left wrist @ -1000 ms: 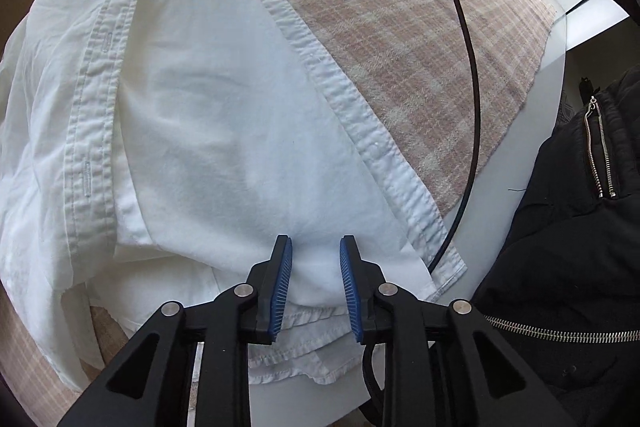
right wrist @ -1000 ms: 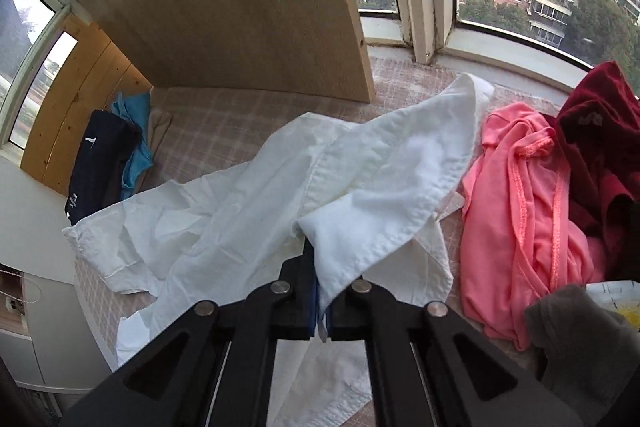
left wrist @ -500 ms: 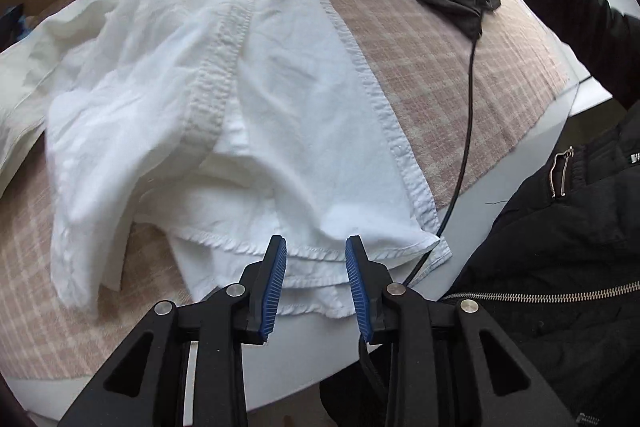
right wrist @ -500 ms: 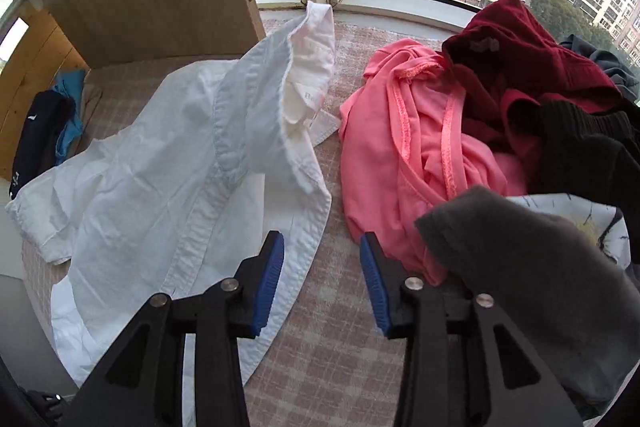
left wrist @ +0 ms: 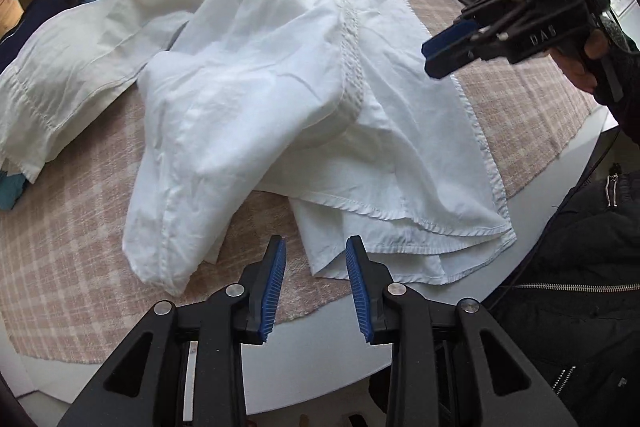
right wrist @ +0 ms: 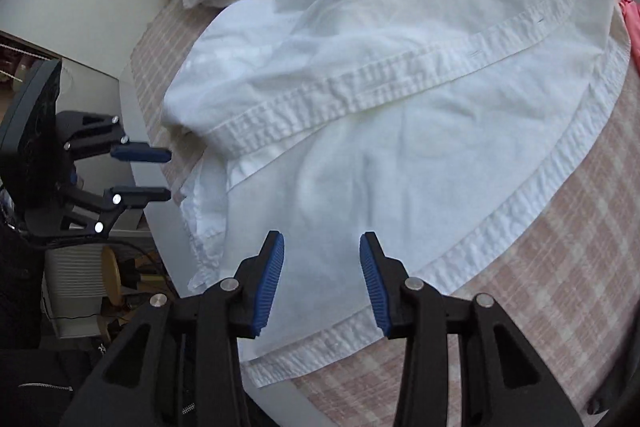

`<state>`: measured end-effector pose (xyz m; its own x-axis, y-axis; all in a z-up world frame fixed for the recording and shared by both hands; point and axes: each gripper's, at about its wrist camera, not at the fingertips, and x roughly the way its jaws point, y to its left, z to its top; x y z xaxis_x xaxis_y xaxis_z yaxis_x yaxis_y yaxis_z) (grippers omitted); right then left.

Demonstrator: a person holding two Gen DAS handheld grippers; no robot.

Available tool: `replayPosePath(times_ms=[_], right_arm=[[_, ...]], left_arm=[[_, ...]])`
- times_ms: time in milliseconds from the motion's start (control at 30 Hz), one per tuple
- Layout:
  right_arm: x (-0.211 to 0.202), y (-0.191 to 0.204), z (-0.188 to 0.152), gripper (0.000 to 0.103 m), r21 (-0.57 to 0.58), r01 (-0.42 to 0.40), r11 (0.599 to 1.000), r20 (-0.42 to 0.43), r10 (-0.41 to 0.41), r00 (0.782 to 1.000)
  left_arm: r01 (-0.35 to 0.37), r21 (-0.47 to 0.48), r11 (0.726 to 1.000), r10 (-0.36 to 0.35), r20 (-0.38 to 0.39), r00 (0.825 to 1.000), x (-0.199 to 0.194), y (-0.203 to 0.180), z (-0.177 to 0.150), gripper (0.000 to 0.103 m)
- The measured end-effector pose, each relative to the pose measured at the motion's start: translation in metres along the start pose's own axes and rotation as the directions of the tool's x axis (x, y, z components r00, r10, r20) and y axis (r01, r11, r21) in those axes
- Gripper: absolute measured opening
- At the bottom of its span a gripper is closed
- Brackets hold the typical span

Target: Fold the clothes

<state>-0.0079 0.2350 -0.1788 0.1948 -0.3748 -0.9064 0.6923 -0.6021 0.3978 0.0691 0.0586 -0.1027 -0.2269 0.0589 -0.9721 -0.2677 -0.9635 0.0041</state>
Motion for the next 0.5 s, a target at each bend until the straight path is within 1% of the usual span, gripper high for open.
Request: replayPosePath(times_ms=[33, 100, 167, 200, 267, 333, 400, 467, 500], right_arm=[[0.006, 0.008, -0.007, 0.039, -0.011, -0.003, 1.0, -0.019, 0.003, 1.0], [0.012, 0.021, -0.022, 0.039, -0.013, 0.034, 0.999, -0.03, -0.034, 0.999], [0.015, 0.028, -0.034, 0.039, 0.008, 0.073, 0.997, -0.032, -0.073, 0.997], [0.017, 0.031, -0.039, 0.04, 0.026, 0.08, 0.996, -0.041, -0.079, 0.996], [0.021, 0.033, -0.049, 0.04, 0.073, 0.101, 0.992, -0.055, -0.097, 0.994], [0.025, 0.032, -0.058, 0.04, 0.141, 0.115, 0.983, -0.06, -0.108, 0.992], [0.028, 0.029, -0.066, 0.04, 0.226, 0.107, 0.968, -0.054, -0.098, 0.994], [0.027, 0.027, -0.073, 0.044, 0.316, 0.088, 0.945, -0.031, -0.082, 0.996], [0.027, 0.027, -0.077, 0.045, 0.352, 0.077, 0.933, -0.02, -0.075, 0.997]], left_arm=[[-0.007, 0.023, 1.0, 0.007, -0.002, 1.0, 0.003, 0.0, 0.001, 0.031], [-0.022, 0.069, 0.997, 0.022, -0.006, 1.0, 0.009, 0.001, 0.004, 0.031], [-0.036, 0.115, 0.993, 0.038, -0.008, 0.999, 0.015, 0.002, 0.007, 0.031], [-0.038, 0.151, 0.988, 0.041, -0.011, 0.999, 0.017, 0.001, 0.008, 0.031], [-0.017, 0.253, 0.967, 0.023, -0.021, 1.0, 0.02, -0.002, 0.006, 0.031], [-0.003, 0.331, 0.943, 0.013, -0.028, 1.0, 0.024, -0.001, 0.008, 0.031], [0.013, 0.405, 0.914, 0.0, -0.033, 0.999, 0.027, 0.0, 0.009, 0.031], [0.038, 0.464, 0.885, -0.029, -0.027, 0.999, 0.03, 0.002, 0.012, 0.031], [0.047, 0.493, 0.869, -0.04, -0.025, 0.999, 0.031, 0.003, 0.014, 0.031]])
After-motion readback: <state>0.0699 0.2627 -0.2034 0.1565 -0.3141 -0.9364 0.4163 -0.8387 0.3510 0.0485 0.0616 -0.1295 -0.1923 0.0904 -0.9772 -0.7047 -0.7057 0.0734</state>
